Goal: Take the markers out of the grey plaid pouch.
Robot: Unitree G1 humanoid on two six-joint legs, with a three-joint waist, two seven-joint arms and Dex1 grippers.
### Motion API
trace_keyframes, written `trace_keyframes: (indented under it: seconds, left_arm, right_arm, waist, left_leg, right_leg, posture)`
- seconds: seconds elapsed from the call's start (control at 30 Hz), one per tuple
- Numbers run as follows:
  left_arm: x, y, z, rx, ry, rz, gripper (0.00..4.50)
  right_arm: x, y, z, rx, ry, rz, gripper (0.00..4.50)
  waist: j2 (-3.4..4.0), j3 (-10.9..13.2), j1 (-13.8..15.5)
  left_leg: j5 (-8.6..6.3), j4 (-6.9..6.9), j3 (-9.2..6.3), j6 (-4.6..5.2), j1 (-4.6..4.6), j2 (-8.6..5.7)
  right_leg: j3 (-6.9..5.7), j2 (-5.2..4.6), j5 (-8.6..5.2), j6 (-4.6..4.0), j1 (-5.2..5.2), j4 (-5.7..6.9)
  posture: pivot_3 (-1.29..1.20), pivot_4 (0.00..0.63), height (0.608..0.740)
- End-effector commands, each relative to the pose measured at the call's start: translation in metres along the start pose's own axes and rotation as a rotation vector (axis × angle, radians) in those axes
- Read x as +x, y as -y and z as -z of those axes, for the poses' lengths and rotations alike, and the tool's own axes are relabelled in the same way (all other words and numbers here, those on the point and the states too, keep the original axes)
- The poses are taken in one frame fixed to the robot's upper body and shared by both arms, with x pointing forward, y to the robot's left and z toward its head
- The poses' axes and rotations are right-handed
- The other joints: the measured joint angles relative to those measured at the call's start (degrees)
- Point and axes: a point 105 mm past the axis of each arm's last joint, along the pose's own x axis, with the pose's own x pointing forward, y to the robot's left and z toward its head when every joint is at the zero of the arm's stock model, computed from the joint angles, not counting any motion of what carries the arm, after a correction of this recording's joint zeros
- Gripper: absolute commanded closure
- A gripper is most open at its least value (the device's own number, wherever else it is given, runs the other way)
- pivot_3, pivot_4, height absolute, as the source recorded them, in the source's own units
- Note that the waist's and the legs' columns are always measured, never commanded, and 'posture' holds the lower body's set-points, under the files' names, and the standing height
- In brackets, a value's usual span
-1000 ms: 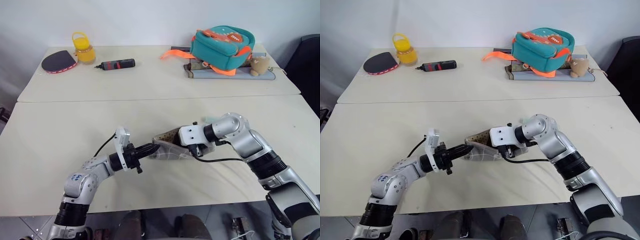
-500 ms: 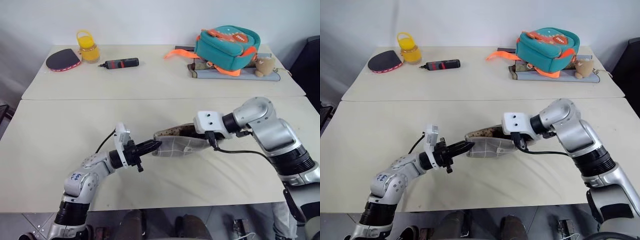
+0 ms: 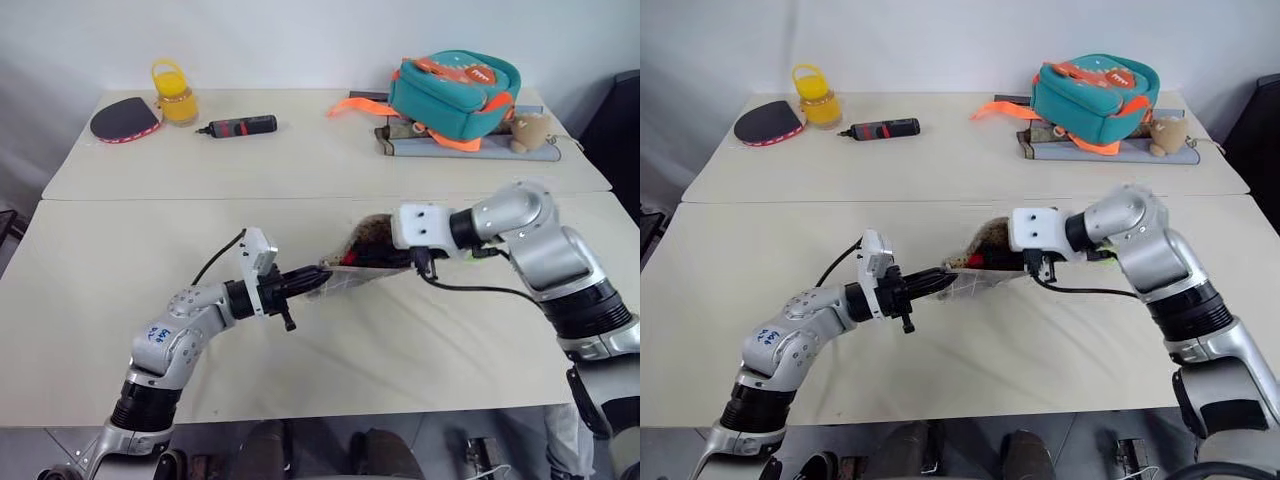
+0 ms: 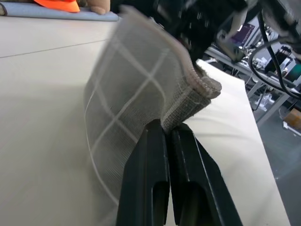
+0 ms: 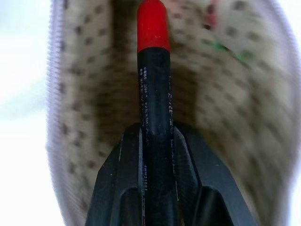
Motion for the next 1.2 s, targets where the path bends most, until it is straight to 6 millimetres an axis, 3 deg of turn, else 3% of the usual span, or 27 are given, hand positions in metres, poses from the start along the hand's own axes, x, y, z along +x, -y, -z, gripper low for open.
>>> trace_keyframes:
  seconds: [0.03, 0.2, 0.33, 0.4, 0.5, 0.67, 0.77, 0.9, 1.0, 1.2]
  left_arm:
    - [-0.007, -0.004, 0.001, 0.061, -0.013, -0.043, 4.50]
    - [-0.030, -0.027, -0.011, 0.141, 0.001, -0.154, 4.50]
    - [-0.039, -0.042, -0.020, 0.223, 0.015, -0.233, 4.50]
    - [-0.048, -0.059, -0.024, 0.360, -0.026, -0.333, 4.50]
    - [-0.069, -0.081, -0.043, 0.559, -0.061, -0.492, 4.50]
    - [-0.093, -0.090, -0.062, 0.793, -0.115, -0.594, 4.50]
    - [-0.093, -0.084, -0.047, 0.811, -0.140, -0.578, 4.50]
    - [-0.077, -0.068, -0.015, 0.750, -0.168, -0.503, 4.50]
    - [-0.065, -0.052, 0.008, 0.621, -0.155, -0.421, 3.81]
    - [-0.074, -0.044, 0.000, 0.565, -0.102, -0.408, 1.97]
  right_arm:
    - [-0.025, 0.016, -0.025, -0.001, 0.111, 0.073, 3.95]
    - [-0.057, 0.032, -0.042, 0.024, 0.210, 0.139, 3.95]
    - [-0.070, 0.036, -0.054, 0.076, 0.302, 0.153, 3.95]
    - [-0.070, 0.035, -0.042, 0.079, 0.243, 0.162, 3.95]
    - [-0.060, 0.029, -0.006, 0.123, 0.129, 0.179, 3.95]
    - [-0.035, 0.001, 0.038, 0.199, 0.067, 0.165, 3.95]
    - [-0.028, -0.005, 0.061, 0.197, 0.007, 0.204, 3.95]
    - [-0.020, -0.007, 0.082, 0.192, -0.033, 0.256, 3.95]
    - [-0.015, -0.008, 0.090, 0.236, -0.017, 0.278, 3.95]
    - [-0.016, -0.012, 0.084, 0.258, 0.035, 0.258, 1.95]
  waist:
    - [0.00, 0.00, 0.00]
    - [0.01, 0.01, -0.06]
    - [0.01, 0.01, -0.05]
    - [0.00, 0.01, 0.10]
    - [-0.03, -0.01, 0.15]
    - [0.00, 0.01, 0.06]
    - [0.02, 0.02, -0.20]
    - [0.01, 0.02, -0.10]
    - [0.01, 0.02, 0.11]
    - [0.02, 0.02, 0.01]
  left_leg:
    - [0.00, 0.00, -0.01, 0.00, 0.00, 0.01]
    - [0.00, 0.00, -0.02, 0.00, 0.01, 0.02]
    - [-0.01, -0.02, -0.03, 0.01, 0.02, 0.02]
    - [-0.01, -0.04, -0.03, 0.01, 0.01, 0.01]
    - [-0.01, -0.04, -0.01, 0.02, 0.00, -0.02]
    - [-0.02, -0.20, 0.11, 0.03, 0.02, -0.02]
    - [-0.02, -0.25, 0.14, 0.03, 0.03, -0.02]
    - [-0.01, -0.25, 0.16, 0.01, 0.08, 0.01]
    - [0.01, -0.19, 0.14, 0.01, 0.10, 0.00]
    - [0.03, -0.18, 0.09, 0.00, 0.07, 0.02]
  right_leg:
    - [-0.01, 0.00, 0.00, 0.00, 0.00, 0.00]
    - [-0.02, 0.00, 0.00, 0.00, 0.00, -0.01]
    - [-0.01, -0.02, 0.00, 0.00, 0.00, -0.01]
    - [-0.02, -0.04, 0.00, 0.00, 0.00, -0.01]
    - [-0.06, -0.05, 0.00, 0.00, -0.01, -0.01]
    - [-0.22, -0.05, 0.01, 0.02, -0.07, 0.06]
    - [-0.25, -0.05, 0.01, 0.03, -0.11, 0.08]
    - [-0.23, -0.04, 0.01, 0.03, -0.11, 0.12]
    - [-0.18, -0.07, 0.01, 0.03, -0.08, 0.10]
    - [-0.13, -0.05, 0.01, 0.02, -0.09, 0.10]
  posture:
    - [0.00, 0.150, 0.740]
    - [0.00, 0.150, 0.740]
    - [0.00, 0.150, 0.740]
    - [0.00, 0.150, 0.740]
    - [0.00, 0.150, 0.740]
    - [0.00, 0.150, 0.740]
    - [0.00, 0.150, 0.740]
    - [0.00, 0.150, 0.740]
    - [0.00, 0.150, 0.740]
    - [0.00, 0.150, 0.740]
